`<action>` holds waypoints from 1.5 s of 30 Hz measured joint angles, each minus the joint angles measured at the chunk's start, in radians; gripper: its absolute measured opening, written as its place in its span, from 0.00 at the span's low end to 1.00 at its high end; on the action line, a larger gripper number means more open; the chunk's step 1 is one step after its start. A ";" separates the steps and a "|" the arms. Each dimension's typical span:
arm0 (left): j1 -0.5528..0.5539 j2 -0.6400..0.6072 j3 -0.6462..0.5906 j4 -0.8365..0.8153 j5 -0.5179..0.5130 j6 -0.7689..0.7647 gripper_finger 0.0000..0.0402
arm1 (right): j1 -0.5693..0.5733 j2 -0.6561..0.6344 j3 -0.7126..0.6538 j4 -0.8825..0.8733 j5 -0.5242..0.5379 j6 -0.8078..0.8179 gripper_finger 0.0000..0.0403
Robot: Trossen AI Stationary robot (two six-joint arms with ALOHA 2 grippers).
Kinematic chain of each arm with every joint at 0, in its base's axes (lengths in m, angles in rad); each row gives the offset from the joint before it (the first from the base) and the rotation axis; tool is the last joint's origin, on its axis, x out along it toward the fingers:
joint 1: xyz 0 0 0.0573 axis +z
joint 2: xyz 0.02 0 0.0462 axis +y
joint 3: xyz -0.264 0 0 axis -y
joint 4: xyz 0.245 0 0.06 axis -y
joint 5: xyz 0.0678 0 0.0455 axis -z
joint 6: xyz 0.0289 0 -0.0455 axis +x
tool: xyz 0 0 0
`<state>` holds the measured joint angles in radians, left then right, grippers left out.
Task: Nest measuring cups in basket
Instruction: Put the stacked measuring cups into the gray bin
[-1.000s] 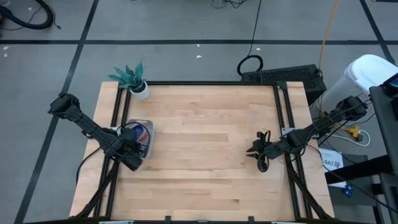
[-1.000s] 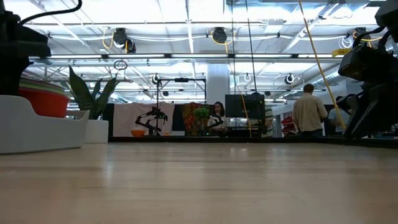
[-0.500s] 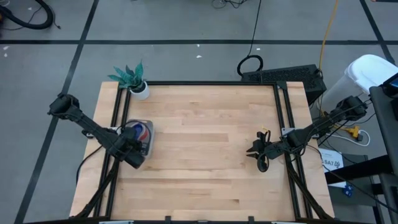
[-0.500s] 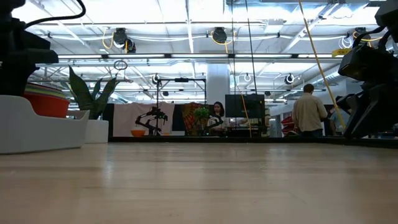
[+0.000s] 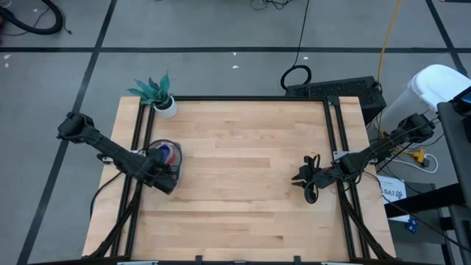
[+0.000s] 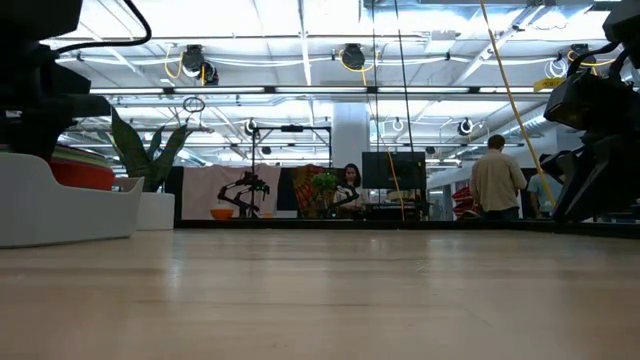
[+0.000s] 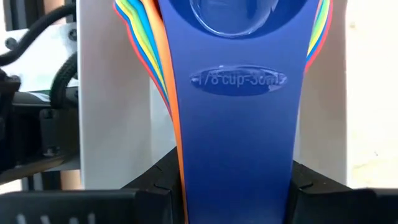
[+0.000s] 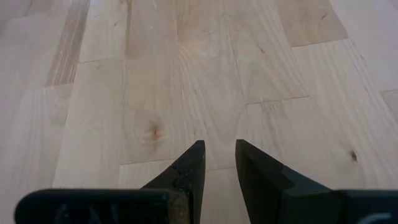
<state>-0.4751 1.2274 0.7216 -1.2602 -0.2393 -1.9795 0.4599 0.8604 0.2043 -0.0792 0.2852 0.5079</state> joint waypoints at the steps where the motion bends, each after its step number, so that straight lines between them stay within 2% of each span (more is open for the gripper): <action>1: 0.002 0.003 0.000 -0.002 0.003 0.007 0.35 | 0.000 0.000 0.000 0.000 0.000 0.000 0.21; 15: 0.064 0.008 0.000 0.022 0.032 0.011 0.35 | 0.000 0.000 0.000 0.000 0.000 -0.020 0.21; 35: 0.066 0.017 -0.009 0.060 0.069 -0.015 0.35 | 0.000 0.000 0.000 0.000 0.000 -0.022 0.21; 45: 0.060 0.016 -0.139 0.266 0.124 -0.021 0.35 | 0.000 0.000 0.000 0.000 -0.002 -0.020 0.21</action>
<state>-0.4151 1.2432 0.5824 -0.9943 -0.1151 -2.0003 0.4599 0.8604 0.2043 -0.0795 0.2829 0.4876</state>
